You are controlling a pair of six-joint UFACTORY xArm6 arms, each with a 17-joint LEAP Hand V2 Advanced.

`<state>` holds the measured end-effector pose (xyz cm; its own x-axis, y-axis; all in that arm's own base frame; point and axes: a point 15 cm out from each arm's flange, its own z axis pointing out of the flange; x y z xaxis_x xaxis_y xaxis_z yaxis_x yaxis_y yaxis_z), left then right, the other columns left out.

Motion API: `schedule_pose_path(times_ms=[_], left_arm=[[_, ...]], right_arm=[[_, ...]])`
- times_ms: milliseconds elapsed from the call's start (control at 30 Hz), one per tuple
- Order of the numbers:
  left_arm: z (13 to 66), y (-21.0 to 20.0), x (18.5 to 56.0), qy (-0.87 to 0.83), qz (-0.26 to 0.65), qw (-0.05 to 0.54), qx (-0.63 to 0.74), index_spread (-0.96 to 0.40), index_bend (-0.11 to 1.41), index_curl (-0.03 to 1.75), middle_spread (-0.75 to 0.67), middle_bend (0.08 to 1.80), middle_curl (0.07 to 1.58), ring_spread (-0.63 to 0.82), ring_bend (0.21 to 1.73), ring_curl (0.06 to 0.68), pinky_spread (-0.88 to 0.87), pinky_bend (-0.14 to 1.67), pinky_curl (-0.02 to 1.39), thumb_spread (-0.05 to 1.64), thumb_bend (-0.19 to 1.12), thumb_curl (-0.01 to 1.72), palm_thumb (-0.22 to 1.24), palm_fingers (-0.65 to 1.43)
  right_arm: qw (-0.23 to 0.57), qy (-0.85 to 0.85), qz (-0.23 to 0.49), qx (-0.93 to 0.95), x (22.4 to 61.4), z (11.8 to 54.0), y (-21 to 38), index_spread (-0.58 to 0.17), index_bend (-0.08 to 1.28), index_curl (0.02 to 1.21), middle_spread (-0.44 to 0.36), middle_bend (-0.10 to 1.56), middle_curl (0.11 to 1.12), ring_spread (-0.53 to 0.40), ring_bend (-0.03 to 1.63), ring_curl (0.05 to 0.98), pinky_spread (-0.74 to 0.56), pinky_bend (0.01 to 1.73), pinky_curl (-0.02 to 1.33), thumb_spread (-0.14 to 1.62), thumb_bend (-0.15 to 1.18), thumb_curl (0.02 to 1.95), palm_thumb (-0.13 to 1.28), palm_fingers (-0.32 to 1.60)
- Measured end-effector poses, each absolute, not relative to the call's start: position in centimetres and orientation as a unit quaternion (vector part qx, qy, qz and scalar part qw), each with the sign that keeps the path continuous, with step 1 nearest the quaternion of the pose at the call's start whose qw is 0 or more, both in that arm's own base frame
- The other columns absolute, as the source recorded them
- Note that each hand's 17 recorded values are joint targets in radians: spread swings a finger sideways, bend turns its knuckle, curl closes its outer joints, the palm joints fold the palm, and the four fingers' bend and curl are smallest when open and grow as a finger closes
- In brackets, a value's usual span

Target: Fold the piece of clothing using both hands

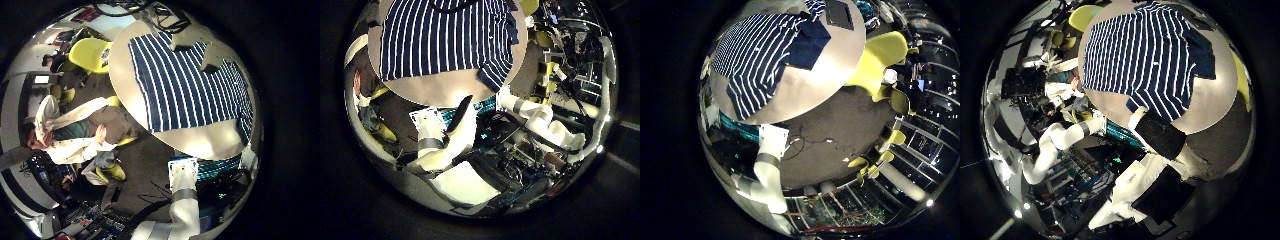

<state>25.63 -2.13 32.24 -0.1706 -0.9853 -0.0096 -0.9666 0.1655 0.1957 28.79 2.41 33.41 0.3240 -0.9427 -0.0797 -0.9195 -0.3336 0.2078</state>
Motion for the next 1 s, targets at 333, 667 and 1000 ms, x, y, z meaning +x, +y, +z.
schedule_pose_path(times_ms=[333, 667, 1000], left_arm=[[31.5, -1.4, 25.2, -0.753, -0.084, 0.065, 0.65, -0.06, 0.17, 0.37, 0.07, 0.22, 0.41, 0.04, 0.79, 0.17, 0.11, 0.5, 0.29, 1.14, -0.02, 0.29, 0.3, 0.3], [29.6, 1.8, 26.3, -0.757, -0.131, 0.027, 0.639, -0.07, 0.17, 0.37, 0.07, 0.21, 0.41, 0.05, 0.79, 0.17, 0.12, 0.5, 0.29, 1.13, -0.02, 0.29, 0.32, 0.26], [24.7, 5.3, 26.8, -0.773, -0.172, 0.011, 0.611, -0.1, 0.17, 0.35, 0.09, 0.19, 0.4, 0.1, 0.77, 0.17, 0.14, 0.51, 0.3, 1.07, -0.03, 0.29, 0.28, 0.2]], right_arm=[[0.059, -0.582, -0.099, 0.805, 29.0, 33.2, 0.5, -0.329, 0.18, 0.36, 0.039, 0.26, 0.38, 0.105, 0.66, 0.176, 0.43, 0.6, 0.08, 1.37, -0.01, 0.31, 0.56, 0.4], [0.063, -0.586, -0.11, 0.8, 29.1, 32.6, 0.5, -0.331, 0.18, 0.36, 0.032, 0.26, 0.38, 0.095, 0.65, 0.176, 0.43, 0.59, 0.09, 1.37, -0.01, 0.32, 0.55, 0.4], [0.076, -0.584, -0.125, 0.799, 29.2, 31.6, 1.9, -0.328, 0.18, 0.36, 0.031, 0.26, 0.38, 0.092, 0.65, 0.176, 0.43, 0.58, 0.09, 1.37, -0.01, 0.32, 0.55, 0.4]])
